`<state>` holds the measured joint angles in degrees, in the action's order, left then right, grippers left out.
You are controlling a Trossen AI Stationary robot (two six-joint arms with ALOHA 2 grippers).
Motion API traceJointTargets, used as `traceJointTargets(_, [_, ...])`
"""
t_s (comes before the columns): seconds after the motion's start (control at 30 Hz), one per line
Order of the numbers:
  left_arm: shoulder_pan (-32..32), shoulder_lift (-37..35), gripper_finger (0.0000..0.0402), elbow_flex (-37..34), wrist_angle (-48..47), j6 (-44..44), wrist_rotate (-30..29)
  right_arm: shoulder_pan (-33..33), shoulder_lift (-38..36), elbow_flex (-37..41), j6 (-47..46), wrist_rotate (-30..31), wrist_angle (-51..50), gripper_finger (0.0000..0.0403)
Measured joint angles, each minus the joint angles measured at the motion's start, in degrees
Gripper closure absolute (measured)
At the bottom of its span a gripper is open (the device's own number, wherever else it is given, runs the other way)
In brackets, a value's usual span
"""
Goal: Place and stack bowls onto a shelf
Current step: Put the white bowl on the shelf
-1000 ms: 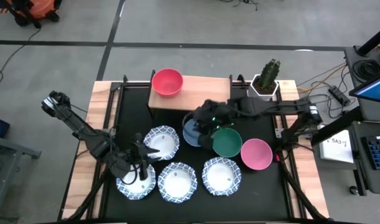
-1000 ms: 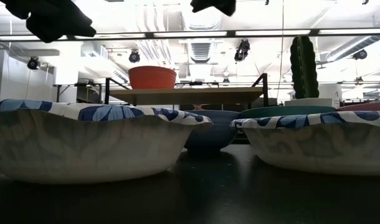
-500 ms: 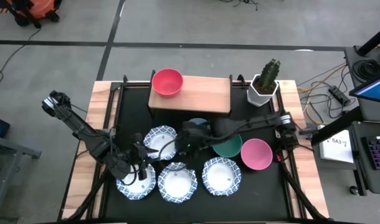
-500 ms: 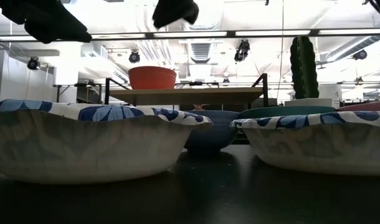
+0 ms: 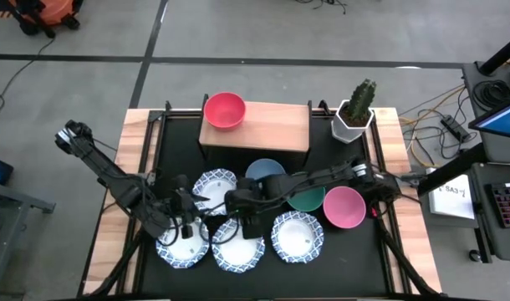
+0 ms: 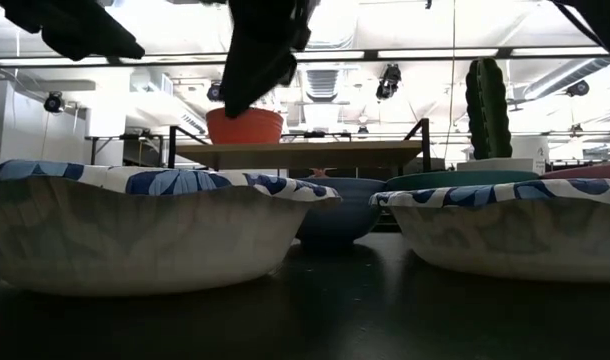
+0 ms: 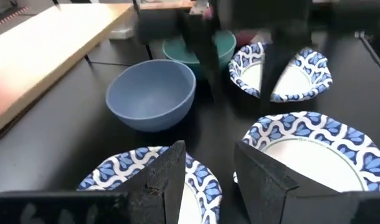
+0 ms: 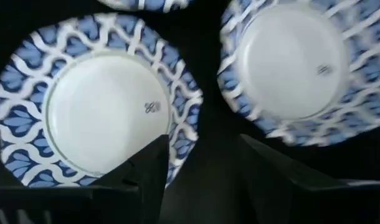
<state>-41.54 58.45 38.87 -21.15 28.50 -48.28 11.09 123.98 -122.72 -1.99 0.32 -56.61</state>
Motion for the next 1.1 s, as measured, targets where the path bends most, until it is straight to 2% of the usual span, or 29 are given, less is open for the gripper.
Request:
traceJointTargets(0.2, [0.0,-1.3,0.0281,0.0,-0.1,-0.8,-0.7,1.0,3.2,0.2,-9.0,0.2,-0.5,0.0224])
traceJointTargets(0.33, [0.0,-1.4,0.0281,0.0,-0.2,-1.2,-0.7,1.6,4.6,0.2,-13.5,3.2,-0.8,0.0232])
traceJointTargets(0.83, [0.0,-1.4,0.0281,0.0,-0.4,-1.3,-0.7,2.7,8.7,0.7,-16.1,3.3,0.3,0.0248])
traceJointTargets(0.97, [0.0,-1.4,0.0281,0.0,-0.3,-1.3,-0.7,2.7,9.3,0.7,-16.1,2.2,0.3,0.0270])
traceJointTargets(1.1, [0.0,-1.4,0.0281,0.0,-0.3,-1.1,-0.7,2.7,8.7,0.7,-16.9,2.2,0.3,0.0319])
